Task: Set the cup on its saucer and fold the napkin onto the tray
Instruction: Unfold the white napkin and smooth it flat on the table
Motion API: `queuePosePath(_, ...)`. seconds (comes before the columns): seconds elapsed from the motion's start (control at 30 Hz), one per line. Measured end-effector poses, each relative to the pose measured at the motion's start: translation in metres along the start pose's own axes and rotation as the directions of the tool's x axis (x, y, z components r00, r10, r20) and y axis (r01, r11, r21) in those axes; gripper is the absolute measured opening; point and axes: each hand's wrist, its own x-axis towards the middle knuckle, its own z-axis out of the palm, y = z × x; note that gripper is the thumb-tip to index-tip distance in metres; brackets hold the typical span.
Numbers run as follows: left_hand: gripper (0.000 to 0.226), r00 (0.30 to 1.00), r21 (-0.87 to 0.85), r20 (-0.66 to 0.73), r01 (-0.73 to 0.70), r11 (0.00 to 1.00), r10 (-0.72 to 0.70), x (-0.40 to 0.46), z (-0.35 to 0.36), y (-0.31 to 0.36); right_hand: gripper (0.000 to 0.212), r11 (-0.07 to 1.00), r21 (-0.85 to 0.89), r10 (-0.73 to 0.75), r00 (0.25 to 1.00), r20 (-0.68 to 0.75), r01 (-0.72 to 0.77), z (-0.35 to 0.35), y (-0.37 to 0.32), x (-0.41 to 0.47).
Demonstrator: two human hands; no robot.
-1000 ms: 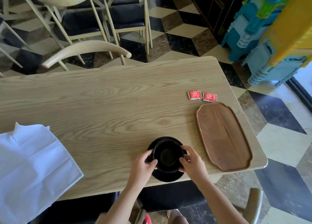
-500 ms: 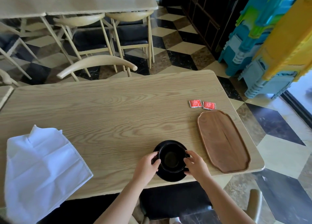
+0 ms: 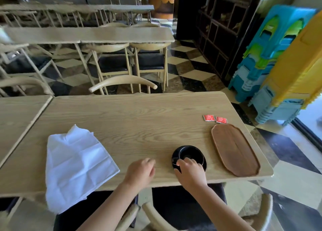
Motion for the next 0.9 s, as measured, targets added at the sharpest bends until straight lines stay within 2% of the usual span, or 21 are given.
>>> queuePosePath(0.17, 0.02, 0.995, 0.062, -0.083, 0.063, 0.996, -0.057, -0.058, -0.023, -0.019, 0.031, 0.99, -0.023, -0.137, 0.991, 0.005, 0.137, -0.003, -0.05, -0.021)
queuePosePath(0.37, 0.015, 0.956, -0.064, -0.193, 0.213, 0.975, -0.222, -0.142, -0.038, -0.039, 0.042, 0.942, -0.089, -0.328, 0.944, -0.036, 0.323, 0.013, -0.091, -0.05)
queuePosePath(0.47, 0.025, 0.931, -0.117, -0.182, 0.3, 0.947, -0.317, -0.181, -0.044, -0.037, 0.047, 0.938, -0.081, -0.343, 0.936, -0.08, 0.337, 0.028, -0.103, -0.074)
queuePosePath(0.6, 0.035, 0.921, -0.082, -0.174, 0.34, 0.937, -0.349, -0.204, -0.052, -0.041, 0.054, 0.92, -0.112, -0.386, 0.918, -0.093, 0.376, 0.04, -0.126, -0.092)
queuePosePath(0.7, 0.036, 0.912, -0.067, -0.164, 0.371, 0.926, -0.377, -0.208, -0.05, -0.053, 0.055, 0.904, -0.143, -0.42, 0.898, -0.133, 0.402, 0.045, -0.142, -0.094)
queuePosePath(0.9, 0.029, 0.897, -0.011, -0.133, 0.423, 0.906, -0.421, -0.208, -0.037, -0.09, 0.059, 0.88, -0.156, -0.463, 0.882, -0.084, 0.448, 0.07, -0.175, -0.071)
